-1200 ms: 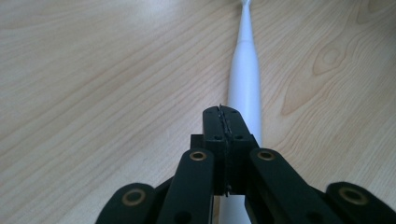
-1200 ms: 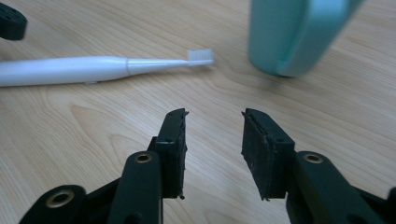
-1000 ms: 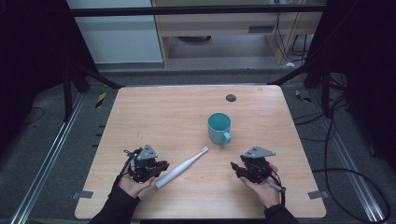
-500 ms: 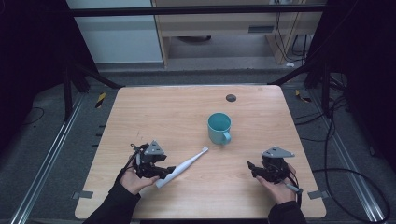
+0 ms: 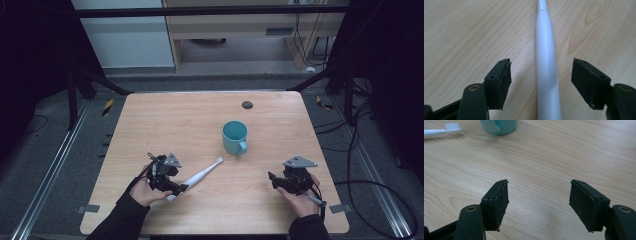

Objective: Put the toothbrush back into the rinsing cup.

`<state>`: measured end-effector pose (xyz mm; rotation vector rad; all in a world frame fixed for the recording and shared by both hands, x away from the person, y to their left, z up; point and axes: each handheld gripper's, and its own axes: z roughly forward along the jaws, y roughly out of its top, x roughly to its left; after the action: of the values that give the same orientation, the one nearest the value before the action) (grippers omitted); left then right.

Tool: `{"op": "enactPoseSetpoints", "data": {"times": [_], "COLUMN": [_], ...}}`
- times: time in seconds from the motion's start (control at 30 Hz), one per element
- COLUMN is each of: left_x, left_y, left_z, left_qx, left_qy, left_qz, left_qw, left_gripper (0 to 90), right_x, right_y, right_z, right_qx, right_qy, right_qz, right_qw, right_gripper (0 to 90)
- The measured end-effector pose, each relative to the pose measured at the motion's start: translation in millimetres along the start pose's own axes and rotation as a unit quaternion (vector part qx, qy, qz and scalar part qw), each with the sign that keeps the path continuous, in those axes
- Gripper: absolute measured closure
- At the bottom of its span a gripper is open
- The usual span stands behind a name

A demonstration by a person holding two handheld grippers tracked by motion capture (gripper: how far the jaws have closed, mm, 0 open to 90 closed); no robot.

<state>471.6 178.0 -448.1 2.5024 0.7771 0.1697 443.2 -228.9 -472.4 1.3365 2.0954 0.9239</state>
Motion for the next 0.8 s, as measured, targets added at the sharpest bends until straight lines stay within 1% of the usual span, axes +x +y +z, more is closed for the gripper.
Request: {"op": "enactPoseSetpoints", "data": {"times": [0.1, 0.17, 0.23, 0.3, 0.33, 0.37, 0.4, 0.47, 0.5, 0.53, 0.57, 0.6, 0.63, 0.67, 0.77, 0.8], "left_x": [-1.2, -1.6, -3.2, -3.4, -3.1, -3.1, -3.1, -3.5, -3.5, -4.8, -5.1, -5.1, -5.4, -5.2, -5.1, -4.9], "left_y": [3.0, 3.5, 4.9, 5.4, 6.9, 6.9, 8.7, 11.1, 11.1, 13.3, 14.2, 14.2, 15.7, 16.3, 17.1, 17.8], "left_z": [3.0, 3.9, 6.0, 7.2, 10.1, 10.1, 13.0, 15.5, 15.5, 18.4, 20.0, 20.0, 22.4, 23.3, 24.2, 25.1], "left_qx": [0.019, 0.020, 0.027, 0.031, 0.040, 0.040, 0.050, 0.060, 0.060, 0.073, 0.079, 0.079, 0.088, 0.092, 0.093, 0.095], "left_qy": [-0.001, -0.004, -0.005, -0.006, -0.006, -0.006, -0.010, -0.011, -0.011, -0.012, -0.010, -0.010, -0.008, -0.009, -0.011, -0.012], "left_qz": [0.011, 0.011, 0.014, 0.016, 0.019, 0.019, 0.021, 0.024, 0.024, 0.023, 0.024, 0.024, 0.025, 0.027, 0.026, 0.025], "left_qw": [0.9998, 0.9997, 0.9995, 0.9994, 0.9990, 0.9990, 0.9985, 0.9978, 0.9978, 0.9970, 0.9965, 0.9965, 0.9957, 0.9954, 0.9953, 0.9951], "left_gripper": [35.6, 39.3, 42.3, 44.0, 45.0, 45.7, 47.0, 48.8, 49.9, 51.2, 51.6, 52.2, 52.8, 53.8, 57.6, 58.7], "right_x": [-0.1, 0.0, 0.4, 0.2, -0.2, -0.2, -0.4, -0.8, -0.8, -0.4, 0.0, 0.3, 0.5, 0.4, -1.0, -2.2], "right_y": [0.2, 0.1, -0.2, -0.3, -0.6, -0.7, -0.8, -1.5, -1.9, -2.3, -2.7, -3.0, -3.6, -4.2, -4.8, -4.7], "right_z": [1.3, 1.3, 1.4, 1.5, 2.0, 2.3, 2.6, 2.9, 3.0, 2.9, 2.7, 2.6, 2.6, 3.0, 3.0, 2.7], "right_qx": [0.004, 0.005, 0.007, 0.008, 0.009, 0.011, 0.013, 0.014, 0.015, 0.016, 0.018, 0.019, 0.018, 0.019, 0.021, 0.020], "right_qy": [0.000, 0.000, 0.002, 0.003, 0.002, 0.002, 0.002, 0.003, 0.001, 0.002, 0.002, 0.002, 0.003, 0.003, 0.002, 0.002], "right_qz": [-0.001, -0.002, -0.002, -0.003, -0.003, -0.003, -0.005, -0.007, -0.008, -0.009, -0.010, -0.012, -0.012, -0.012, -0.013, -0.009], "right_qw": [1.0000, 1.0000, 1.0000, 1.0000, 1.0000, 0.9999, 0.9999, 0.9999, 0.9998, 0.9998, 0.9998, 0.9998, 0.9998, 0.9997, 0.9997, 0.9998], "right_gripper": [32.9, 33.7, 34.9, 35.4, 35.7, 35.8, 35.9, 36.2, 36.4, 36.5, 36.7, 36.8, 37.0, 37.0, 37.3, 37.6]}}
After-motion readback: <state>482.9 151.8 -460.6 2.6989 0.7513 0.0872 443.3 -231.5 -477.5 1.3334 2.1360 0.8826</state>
